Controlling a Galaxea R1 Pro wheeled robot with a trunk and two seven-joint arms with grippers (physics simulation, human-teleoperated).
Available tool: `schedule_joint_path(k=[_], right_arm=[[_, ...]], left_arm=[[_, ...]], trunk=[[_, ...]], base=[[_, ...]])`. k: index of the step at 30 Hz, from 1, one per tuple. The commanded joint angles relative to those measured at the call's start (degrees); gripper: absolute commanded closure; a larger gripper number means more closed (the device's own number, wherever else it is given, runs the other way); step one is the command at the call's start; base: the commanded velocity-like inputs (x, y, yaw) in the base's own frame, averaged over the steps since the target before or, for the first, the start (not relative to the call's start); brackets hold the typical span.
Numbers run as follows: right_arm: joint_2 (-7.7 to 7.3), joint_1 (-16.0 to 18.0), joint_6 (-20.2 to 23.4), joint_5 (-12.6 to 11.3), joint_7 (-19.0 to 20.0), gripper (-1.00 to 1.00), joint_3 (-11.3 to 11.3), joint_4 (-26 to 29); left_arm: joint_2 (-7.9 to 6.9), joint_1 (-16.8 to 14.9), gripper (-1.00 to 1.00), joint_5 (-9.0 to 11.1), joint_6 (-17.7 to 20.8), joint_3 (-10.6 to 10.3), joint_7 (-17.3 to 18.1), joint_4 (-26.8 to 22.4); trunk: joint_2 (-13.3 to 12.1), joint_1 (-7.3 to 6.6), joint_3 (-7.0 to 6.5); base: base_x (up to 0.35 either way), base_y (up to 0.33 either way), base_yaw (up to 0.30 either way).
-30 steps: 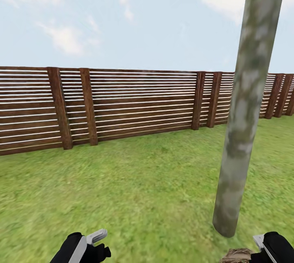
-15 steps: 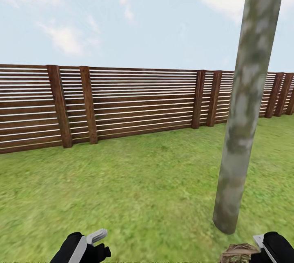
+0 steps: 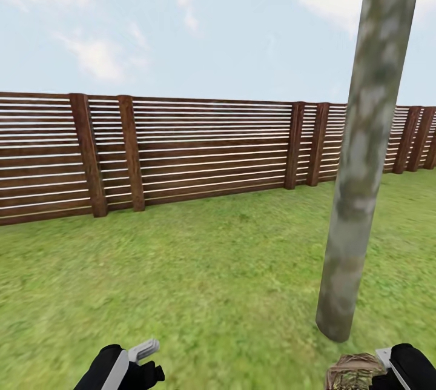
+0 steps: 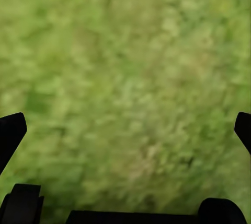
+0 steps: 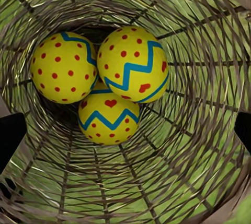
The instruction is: Take the three Easter eggs out of the wicker basket on the lawn in the garden, then place them on the lawn next to a single tree (choose any tree) so that all three eggs are next to the same tree and none are left in the basket.
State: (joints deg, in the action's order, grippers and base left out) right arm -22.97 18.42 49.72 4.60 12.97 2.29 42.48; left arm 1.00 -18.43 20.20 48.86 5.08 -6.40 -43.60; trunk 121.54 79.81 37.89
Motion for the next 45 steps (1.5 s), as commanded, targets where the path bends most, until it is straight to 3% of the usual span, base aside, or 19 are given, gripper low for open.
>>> schedule_joint_path(k=[1, 45], right_arm=[[-0.06, 0.04, 0.20, 0.50, 0.39, -1.00, 0.18, 0.06], [-0.06, 0.04, 0.20, 0.54, 0.39, -1.00, 0.21, 0.05]], left_arm=[[0.06, -0.03, -1.00, 0.63, 0.27, 0.19, -0.54, -0.08], [0.06, -0.03, -1.00, 0.71, 0.26, 0.19, -0.54, -0.08]], trunk=[[0.45, 0.22, 0.25], [18.10, 9.88, 8.15]], base=[[0.000, 0.000, 0.000], [0.000, 0.000, 0.000]])
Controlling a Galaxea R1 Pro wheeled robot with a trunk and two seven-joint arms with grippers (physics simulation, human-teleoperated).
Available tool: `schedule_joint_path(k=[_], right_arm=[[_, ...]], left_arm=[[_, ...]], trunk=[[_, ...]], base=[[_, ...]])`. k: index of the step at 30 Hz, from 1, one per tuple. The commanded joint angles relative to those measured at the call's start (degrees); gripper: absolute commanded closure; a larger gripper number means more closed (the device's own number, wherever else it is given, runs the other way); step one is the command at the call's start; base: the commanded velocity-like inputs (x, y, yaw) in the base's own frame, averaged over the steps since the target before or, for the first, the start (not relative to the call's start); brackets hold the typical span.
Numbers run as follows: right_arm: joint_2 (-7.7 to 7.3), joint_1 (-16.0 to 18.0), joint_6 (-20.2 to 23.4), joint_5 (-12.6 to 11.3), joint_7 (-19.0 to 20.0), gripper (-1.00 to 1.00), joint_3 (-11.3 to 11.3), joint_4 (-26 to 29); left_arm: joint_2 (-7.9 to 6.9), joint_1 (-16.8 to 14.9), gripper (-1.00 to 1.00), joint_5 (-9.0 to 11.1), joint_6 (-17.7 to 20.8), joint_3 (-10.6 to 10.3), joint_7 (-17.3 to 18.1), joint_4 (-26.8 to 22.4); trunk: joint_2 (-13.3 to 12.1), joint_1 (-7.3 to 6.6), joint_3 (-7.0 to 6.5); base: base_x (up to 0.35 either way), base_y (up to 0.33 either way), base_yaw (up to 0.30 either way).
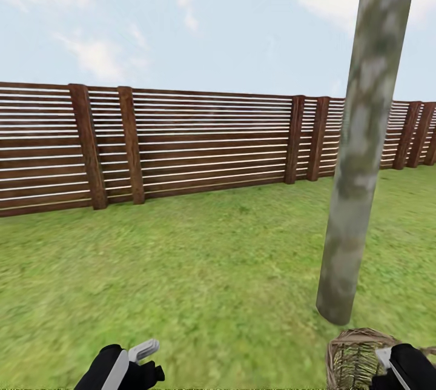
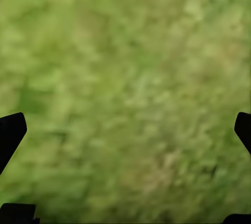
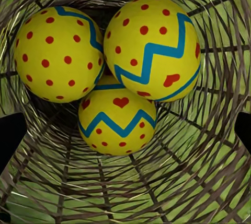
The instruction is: Take the three Easter eggs out of the wicker basket on the lawn in the garden, then place them on the lawn next to a single tree (choose any tree) so that all three eggs are next to the same tree and none are left in the basket.
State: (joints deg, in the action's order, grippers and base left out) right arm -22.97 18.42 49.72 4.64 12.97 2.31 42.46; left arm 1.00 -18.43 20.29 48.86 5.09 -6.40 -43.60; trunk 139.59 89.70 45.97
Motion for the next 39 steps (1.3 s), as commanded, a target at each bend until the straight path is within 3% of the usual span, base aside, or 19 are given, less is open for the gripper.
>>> schedule_joint_path(k=[1, 9, 39], right_arm=[[-0.02, 0.03, 0.20, 0.53, 0.39, -1.00, 0.22, 0.04], [0.03, 0.03, 0.20, 0.54, 0.39, -1.00, 0.24, -0.01], [-0.06, 0.03, -0.07, 0.37, 0.47, -1.00, 0.15, -1.33]], left_arm=[[0.06, -0.03, -1.00, 0.60, 0.27, 0.19, -0.54, -0.08], [0.06, -0.02, -1.00, 0.62, 0.26, 0.19, -0.54, -0.08], [0.06, -0.01, -1.00, 0.63, 0.27, 0.19, -0.54, -0.11]], trunk=[[0.45, 0.21, 0.25], [3.65, 1.97, 1.69], [4.04, 2.72, 8.11]], base=[[0.000, 0.000, 0.000], [0.000, 0.000, 0.000], [0.000, 0.000, 0.000]])
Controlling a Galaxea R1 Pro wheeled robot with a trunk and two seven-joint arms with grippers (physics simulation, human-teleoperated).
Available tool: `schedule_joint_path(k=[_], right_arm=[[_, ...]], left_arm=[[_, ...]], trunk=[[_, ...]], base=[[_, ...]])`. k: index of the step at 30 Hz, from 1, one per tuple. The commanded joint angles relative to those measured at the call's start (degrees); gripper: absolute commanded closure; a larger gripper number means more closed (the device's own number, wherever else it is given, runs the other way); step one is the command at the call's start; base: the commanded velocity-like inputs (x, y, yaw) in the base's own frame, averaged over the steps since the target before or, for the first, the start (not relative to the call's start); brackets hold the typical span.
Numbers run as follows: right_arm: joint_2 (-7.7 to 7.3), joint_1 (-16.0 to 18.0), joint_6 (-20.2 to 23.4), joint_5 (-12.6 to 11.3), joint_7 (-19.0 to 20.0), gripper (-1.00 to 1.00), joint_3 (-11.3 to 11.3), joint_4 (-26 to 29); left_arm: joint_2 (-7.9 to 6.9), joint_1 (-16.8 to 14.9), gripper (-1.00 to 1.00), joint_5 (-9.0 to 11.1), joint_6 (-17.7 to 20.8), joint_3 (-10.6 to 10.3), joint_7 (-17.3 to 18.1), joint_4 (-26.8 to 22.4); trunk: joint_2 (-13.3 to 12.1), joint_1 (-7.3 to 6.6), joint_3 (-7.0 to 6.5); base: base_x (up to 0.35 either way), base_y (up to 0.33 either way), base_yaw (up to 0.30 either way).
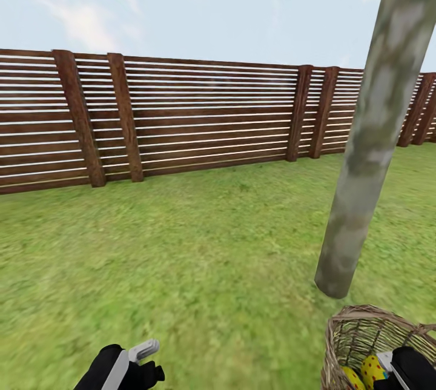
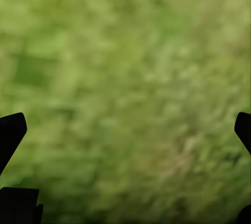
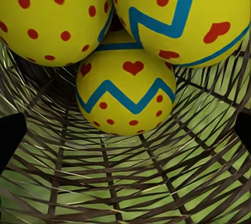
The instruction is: Take the three Easter eggs out of the wicker basket on the lawn in the garden, then place them on the lawn next to a single tree (choose any tree) so that all three eggs are next to the same tree and none are left in the basket.
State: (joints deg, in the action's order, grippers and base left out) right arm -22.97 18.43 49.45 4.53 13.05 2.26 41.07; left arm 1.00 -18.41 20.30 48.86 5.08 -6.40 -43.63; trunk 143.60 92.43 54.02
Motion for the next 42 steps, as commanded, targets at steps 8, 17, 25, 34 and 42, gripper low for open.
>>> schedule_joint_path(k=[8, 17, 25, 34, 42], right_arm=[[0.03, 0.03, 0.18, 0.48, 0.34, -1.00, 0.21, 0.07], [0.03, 0.03, 0.20, 0.48, 0.31, -1.00, 0.20, 0.07], [0.03, 0.03, 0.20, 0.48, 0.31, -1.00, 0.20, 0.07], [0.03, 0.03, 0.20, 0.48, 0.31, -1.00, 0.20, 0.07], [0.03, 0.03, 0.19, 0.48, 0.31, -1.00, 0.24, 0.07]], left_arm=[[0.06, -0.04, -1.00, 0.62, 0.27, 0.19, -0.54, -0.08], [0.33, -0.04, -1.00, 0.62, 0.19, 0.19, -0.45, -0.06], [0.41, -0.03, -1.00, 0.62, 0.27, 0.19, -0.53, -0.06], [0.41, -0.04, -1.00, 0.57, 0.27, 0.19, -0.54, -0.06], [0.41, -0.04, -1.00, 0.58, 0.27, 0.19, -0.61, -0.09]], trunk=[[0.03, -0.01, 0.06], [0.03, -0.01, 0.06], [0.03, -0.01, 0.06], [0.12, 0.17, 1.61], [0.23, 0.37, 3.39]], base=[[0.000, 0.000, 0.000], [0.141, 0.000, 0.000], [0.092, 0.000, 0.000], [0.001, 0.000, 0.000], [0.000, 0.000, 0.000]])
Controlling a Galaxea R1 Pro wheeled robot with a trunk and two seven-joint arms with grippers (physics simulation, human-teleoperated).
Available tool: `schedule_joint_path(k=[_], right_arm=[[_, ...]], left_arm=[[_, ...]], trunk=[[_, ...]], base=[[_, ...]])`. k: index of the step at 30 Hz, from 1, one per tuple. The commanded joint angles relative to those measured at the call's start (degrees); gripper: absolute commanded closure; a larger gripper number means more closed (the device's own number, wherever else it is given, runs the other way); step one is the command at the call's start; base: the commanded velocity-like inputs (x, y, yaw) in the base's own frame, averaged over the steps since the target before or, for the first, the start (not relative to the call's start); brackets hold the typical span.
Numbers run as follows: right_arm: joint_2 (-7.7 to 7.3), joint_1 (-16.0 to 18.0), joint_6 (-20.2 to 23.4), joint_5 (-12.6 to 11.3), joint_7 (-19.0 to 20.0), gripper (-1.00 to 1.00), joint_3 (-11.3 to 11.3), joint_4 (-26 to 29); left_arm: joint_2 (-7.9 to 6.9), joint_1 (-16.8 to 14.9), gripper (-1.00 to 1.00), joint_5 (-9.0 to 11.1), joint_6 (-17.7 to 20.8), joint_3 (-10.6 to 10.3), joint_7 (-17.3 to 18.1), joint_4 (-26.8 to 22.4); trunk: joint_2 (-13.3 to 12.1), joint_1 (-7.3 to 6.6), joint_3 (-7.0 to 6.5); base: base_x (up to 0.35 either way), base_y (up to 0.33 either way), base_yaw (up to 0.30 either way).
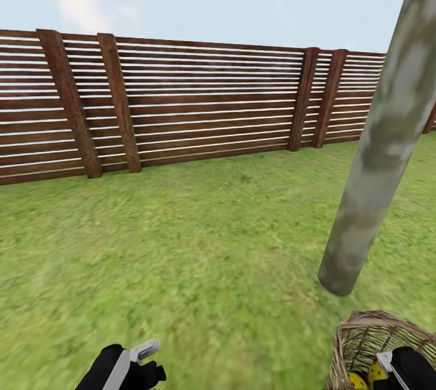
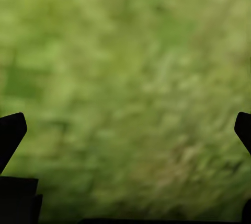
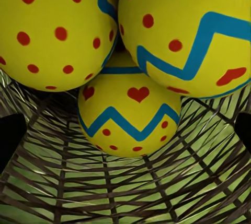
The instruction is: Take the three Easter eggs out of the wicker basket on the lawn in the garden, then place them on the lawn next to a single tree (choose any tree) so that all three eggs are next to the same tree and none are left in the basket.
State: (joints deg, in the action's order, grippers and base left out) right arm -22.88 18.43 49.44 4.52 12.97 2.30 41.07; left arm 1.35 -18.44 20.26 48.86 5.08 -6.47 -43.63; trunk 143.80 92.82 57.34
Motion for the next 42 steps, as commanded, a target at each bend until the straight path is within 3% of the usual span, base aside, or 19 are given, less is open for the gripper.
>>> schedule_joint_path(k=[1, 26, 42], right_arm=[[-0.06, 0.03, 0.21, 0.49, 0.39, -1.00, 0.22, 0.07], [-0.06, 0.03, 0.21, 0.49, 0.39, -1.00, 0.21, 0.07], [-0.14, 0.03, 0.03, 0.51, 0.44, -1.00, 0.17, 0.03]], left_arm=[[0.06, 0.00, -1.00, 0.61, 0.27, 0.19, -0.55, -0.09], [0.06, -0.02, -1.00, 0.65, 0.27, 0.19, -0.53, -0.14], [0.06, 0.02, -1.00, 0.64, 0.27, 0.19, -0.49, -0.14]], trunk=[[0.04, 0.01, 0.29], [0.38, 0.66, 5.83], [0.38, 0.66, 5.83]], base=[[0.000, 0.000, 0.000], [0.000, 0.000, 0.000], [0.000, 0.000, 0.000]])
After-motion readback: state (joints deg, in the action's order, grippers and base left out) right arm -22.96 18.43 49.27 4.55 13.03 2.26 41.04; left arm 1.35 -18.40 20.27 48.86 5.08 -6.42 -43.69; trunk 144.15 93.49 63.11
